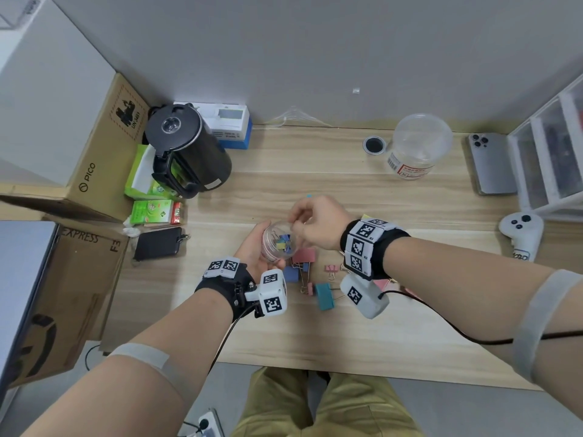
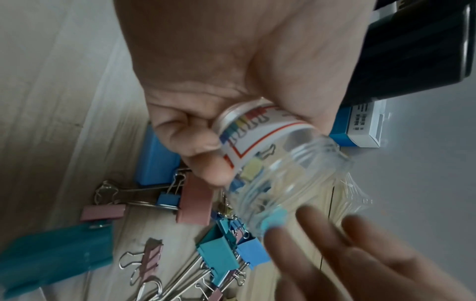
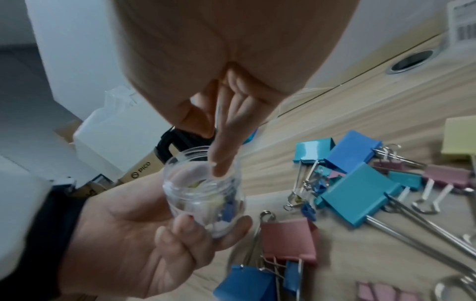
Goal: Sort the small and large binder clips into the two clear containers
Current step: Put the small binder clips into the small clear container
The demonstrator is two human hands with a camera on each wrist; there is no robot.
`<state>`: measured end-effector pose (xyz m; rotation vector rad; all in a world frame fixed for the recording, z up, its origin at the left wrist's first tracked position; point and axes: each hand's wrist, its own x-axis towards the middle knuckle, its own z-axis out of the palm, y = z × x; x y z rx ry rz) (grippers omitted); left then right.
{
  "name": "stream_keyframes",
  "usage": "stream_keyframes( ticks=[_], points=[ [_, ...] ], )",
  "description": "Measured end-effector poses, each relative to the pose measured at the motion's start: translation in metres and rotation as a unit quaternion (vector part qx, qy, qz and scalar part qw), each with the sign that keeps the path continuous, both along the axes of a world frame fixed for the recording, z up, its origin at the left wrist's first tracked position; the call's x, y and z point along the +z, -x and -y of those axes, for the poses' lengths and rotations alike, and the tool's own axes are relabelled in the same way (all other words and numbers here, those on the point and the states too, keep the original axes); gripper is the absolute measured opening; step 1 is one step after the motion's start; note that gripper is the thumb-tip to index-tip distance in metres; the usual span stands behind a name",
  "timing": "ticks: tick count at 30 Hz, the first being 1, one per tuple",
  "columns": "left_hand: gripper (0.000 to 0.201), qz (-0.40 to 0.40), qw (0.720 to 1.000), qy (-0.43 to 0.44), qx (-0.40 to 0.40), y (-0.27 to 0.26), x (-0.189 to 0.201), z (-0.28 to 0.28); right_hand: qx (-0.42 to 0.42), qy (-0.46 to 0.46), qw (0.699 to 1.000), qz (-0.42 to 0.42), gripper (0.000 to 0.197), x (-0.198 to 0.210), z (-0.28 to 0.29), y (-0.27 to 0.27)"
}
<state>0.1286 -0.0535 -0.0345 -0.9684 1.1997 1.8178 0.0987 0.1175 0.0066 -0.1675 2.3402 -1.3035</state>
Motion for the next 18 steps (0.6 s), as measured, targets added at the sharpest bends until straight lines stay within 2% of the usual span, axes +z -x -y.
stream_keyframes(
  ticks=[2, 4, 7, 10, 14, 18],
  points=[
    [0.064, 0.001, 1.000, -0.003, -0.010, -0.003, -0.002, 0.006, -0.007, -0.029, 1.000, -0.010, 0.004, -0.004, -0.004, -0.003],
    [0.065, 0.008, 1.000, -0.002, -0.010, -0.004, -0.003, 0.011, 0.069, -0.091, 0.993, 0.009, 0.006, -0.010, -0.008, -0.011],
    [0.067, 0.011, 1.000, 0.021, -0.010, -0.006, -0.007, 0.019, 0.234, -0.181, 0.953, 0.066, 0.012, -0.027, -0.010, -0.028],
    [0.063, 0.029, 0.999, 0.023, 0.019, -0.012, -0.010, 0.023, 0.320, -0.233, 0.915, 0.073, 0.017, -0.038, -0.005, -0.039],
    [0.068, 0.014, 0.999, 0.031, 0.010, -0.018, -0.010, 0.025, 0.340, -0.241, 0.908, 0.050, 0.014, -0.044, 0.000, -0.044],
    [0.069, 0.017, 0.999, 0.037, 0.002, -0.023, -0.011, 0.029, 0.273, -0.208, 0.938, 0.051, 0.012, -0.049, -0.002, -0.043]
  ],
)
